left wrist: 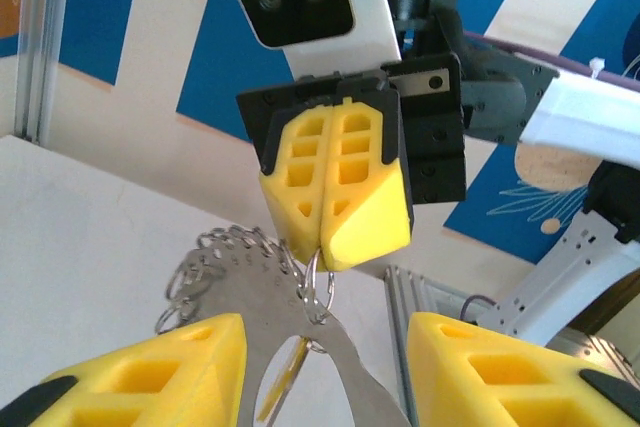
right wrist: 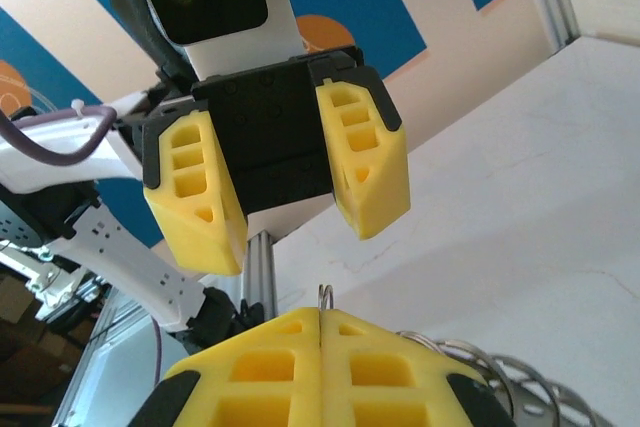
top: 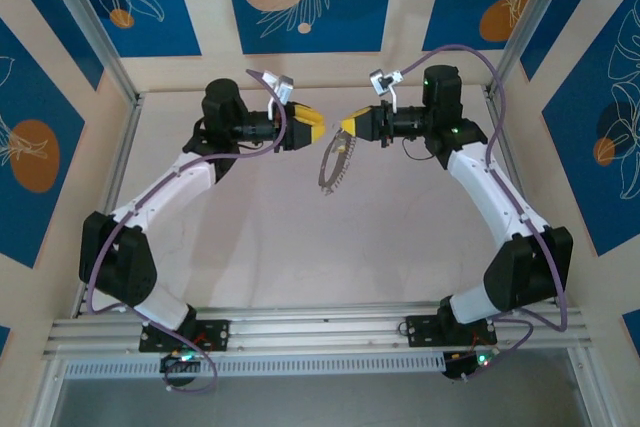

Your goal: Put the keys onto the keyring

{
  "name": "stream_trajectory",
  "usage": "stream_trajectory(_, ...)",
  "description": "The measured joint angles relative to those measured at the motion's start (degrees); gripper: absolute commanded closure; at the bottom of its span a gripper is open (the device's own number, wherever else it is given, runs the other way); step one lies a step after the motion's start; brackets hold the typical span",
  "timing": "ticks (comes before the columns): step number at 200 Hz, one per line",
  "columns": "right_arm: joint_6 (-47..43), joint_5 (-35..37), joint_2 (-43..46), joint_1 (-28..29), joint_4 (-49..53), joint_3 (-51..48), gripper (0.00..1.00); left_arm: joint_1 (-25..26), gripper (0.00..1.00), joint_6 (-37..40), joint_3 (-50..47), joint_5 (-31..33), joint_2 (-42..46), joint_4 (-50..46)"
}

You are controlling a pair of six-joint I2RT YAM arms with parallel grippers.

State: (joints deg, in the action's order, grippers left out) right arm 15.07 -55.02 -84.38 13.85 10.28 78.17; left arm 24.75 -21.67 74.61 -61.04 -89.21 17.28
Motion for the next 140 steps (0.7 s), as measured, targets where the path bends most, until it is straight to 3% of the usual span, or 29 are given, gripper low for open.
stream_trajectory(53,-4.8,-2.9,-3.7,0.2,7.4,3.8,1.0,0.0,0.54,9.3,3.7,-0.9,-0.5,-13.3)
stream_trajectory(140,-7.5,-4.1,-5.2,1.9,11.4,5.1,1.0,0.0,0.55,11.4,5.0,-1.8,-2.6,-16.9)
